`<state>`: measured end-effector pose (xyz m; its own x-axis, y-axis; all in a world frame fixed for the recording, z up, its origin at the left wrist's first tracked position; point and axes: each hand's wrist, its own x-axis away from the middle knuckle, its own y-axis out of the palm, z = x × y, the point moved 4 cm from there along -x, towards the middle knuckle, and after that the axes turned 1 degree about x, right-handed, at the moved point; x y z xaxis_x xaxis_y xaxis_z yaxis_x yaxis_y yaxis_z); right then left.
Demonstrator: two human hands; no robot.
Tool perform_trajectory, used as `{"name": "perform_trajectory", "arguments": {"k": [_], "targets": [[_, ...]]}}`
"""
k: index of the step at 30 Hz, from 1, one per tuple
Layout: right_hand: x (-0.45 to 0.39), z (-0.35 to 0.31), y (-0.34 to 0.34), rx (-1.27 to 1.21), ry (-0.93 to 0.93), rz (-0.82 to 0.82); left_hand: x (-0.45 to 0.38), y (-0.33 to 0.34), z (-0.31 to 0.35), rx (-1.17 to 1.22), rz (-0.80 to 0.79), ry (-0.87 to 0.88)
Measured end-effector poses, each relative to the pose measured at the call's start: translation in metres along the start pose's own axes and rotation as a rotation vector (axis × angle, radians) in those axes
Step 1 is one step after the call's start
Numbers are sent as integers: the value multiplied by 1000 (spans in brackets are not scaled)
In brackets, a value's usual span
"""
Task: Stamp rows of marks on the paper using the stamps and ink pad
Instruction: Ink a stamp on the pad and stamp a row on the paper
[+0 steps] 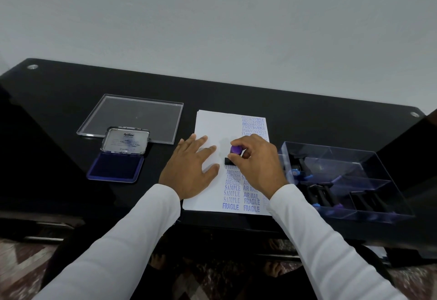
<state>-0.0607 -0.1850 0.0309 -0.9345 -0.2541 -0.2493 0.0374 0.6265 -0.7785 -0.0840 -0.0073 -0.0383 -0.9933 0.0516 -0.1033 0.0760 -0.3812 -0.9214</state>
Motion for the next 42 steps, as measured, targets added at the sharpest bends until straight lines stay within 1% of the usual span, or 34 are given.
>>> {"name": "perform_trajectory", "arguments": {"k": [24, 31, 33, 35, 37, 39, 42], "targets": [[1, -1, 1, 6, 13, 8, 0, -1, 1, -3, -18, -7], [3, -1, -1, -45, 28, 42, 0, -2, 1, 2, -4, -5], [3, 1, -2, -83, 42, 80, 0, -1, 1, 0, 0, -3], [5, 5, -6, -148, 97, 152, 1, -1, 0, 8, 8, 4], [6, 11, -10, -262, 197, 218, 2, -1, 0, 22, 12, 14], [8, 17, -12, -373, 296, 264, 1, -1, 0, 33, 12, 19], [9, 25, -11, -457, 397, 314, 1, -1, 0, 27, 14, 12]]}}
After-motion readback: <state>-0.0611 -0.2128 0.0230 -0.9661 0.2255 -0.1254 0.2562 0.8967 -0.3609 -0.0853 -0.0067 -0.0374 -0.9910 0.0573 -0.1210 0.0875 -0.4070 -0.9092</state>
